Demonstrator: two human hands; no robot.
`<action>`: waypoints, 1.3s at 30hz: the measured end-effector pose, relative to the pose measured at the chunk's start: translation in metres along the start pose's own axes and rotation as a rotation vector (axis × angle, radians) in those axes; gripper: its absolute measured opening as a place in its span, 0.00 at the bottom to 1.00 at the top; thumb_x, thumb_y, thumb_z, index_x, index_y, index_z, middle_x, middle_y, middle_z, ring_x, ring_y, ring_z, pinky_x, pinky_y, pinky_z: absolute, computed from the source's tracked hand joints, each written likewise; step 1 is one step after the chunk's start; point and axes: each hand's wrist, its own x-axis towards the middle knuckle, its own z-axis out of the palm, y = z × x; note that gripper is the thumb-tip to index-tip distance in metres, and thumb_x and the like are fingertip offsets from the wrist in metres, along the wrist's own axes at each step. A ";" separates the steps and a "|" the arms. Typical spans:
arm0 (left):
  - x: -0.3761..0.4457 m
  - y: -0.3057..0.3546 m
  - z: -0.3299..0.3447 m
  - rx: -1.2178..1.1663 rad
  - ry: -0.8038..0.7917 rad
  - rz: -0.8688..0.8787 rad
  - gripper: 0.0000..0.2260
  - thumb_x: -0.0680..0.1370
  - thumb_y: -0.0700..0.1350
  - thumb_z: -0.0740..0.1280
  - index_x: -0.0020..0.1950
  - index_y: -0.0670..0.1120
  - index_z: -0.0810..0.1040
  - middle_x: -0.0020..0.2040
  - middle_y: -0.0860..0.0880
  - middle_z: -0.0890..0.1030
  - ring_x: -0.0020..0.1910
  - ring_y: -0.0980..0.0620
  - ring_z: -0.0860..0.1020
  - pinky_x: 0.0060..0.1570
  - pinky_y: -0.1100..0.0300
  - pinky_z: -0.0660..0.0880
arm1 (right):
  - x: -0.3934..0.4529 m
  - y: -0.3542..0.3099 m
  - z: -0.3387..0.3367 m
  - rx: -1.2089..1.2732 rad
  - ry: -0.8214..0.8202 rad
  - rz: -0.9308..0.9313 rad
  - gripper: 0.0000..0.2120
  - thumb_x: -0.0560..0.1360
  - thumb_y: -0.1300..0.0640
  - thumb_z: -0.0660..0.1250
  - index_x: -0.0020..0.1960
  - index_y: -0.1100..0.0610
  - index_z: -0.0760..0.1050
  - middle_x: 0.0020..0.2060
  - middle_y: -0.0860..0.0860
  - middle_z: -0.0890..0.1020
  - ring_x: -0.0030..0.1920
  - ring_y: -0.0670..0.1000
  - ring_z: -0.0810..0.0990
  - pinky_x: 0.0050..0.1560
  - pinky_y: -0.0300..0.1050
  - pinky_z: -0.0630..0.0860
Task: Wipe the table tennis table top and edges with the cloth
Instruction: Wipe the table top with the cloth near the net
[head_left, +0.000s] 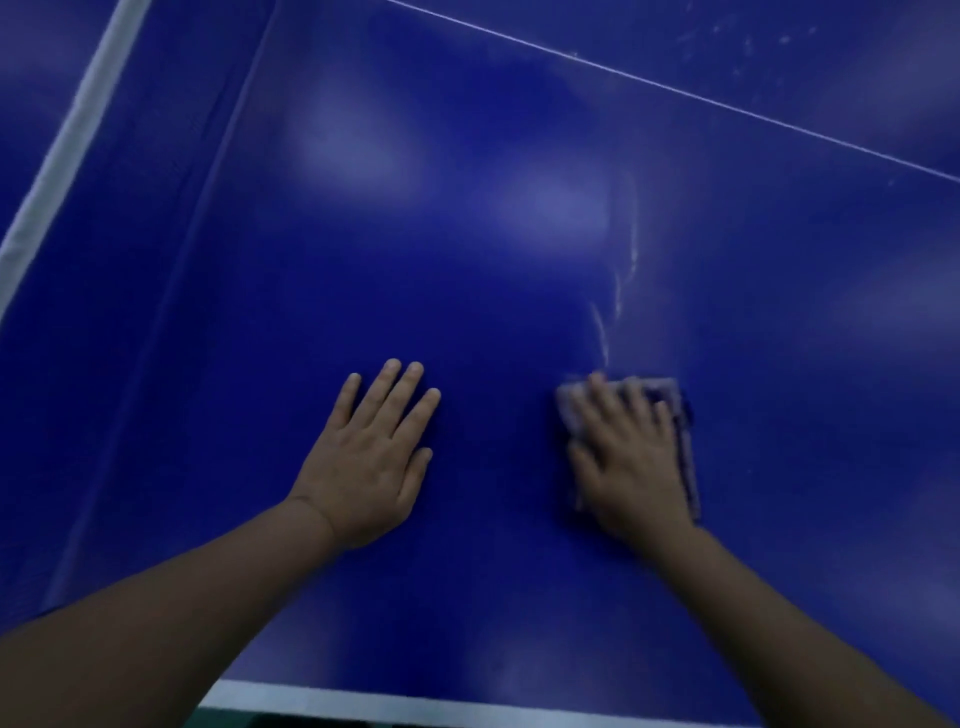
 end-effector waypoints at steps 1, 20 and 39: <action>0.008 0.003 0.000 0.000 0.002 -0.004 0.26 0.82 0.55 0.49 0.78 0.45 0.63 0.80 0.43 0.58 0.80 0.44 0.52 0.75 0.40 0.51 | 0.027 0.012 -0.008 0.024 0.025 0.148 0.28 0.79 0.43 0.54 0.78 0.47 0.63 0.78 0.49 0.63 0.78 0.60 0.59 0.75 0.62 0.53; 0.095 -0.001 -0.012 -0.074 0.048 -0.149 0.28 0.82 0.56 0.48 0.79 0.46 0.59 0.80 0.44 0.55 0.80 0.46 0.48 0.77 0.42 0.47 | 0.184 0.006 -0.029 0.276 0.215 0.393 0.24 0.81 0.52 0.56 0.76 0.56 0.66 0.77 0.53 0.66 0.77 0.63 0.58 0.75 0.65 0.52; 0.138 -0.035 -0.027 -0.131 0.126 -0.177 0.28 0.80 0.52 0.50 0.77 0.40 0.63 0.79 0.42 0.59 0.79 0.44 0.54 0.76 0.43 0.48 | 0.151 -0.088 -0.013 0.084 0.059 -0.152 0.28 0.78 0.50 0.52 0.77 0.54 0.64 0.78 0.51 0.64 0.78 0.62 0.56 0.75 0.65 0.51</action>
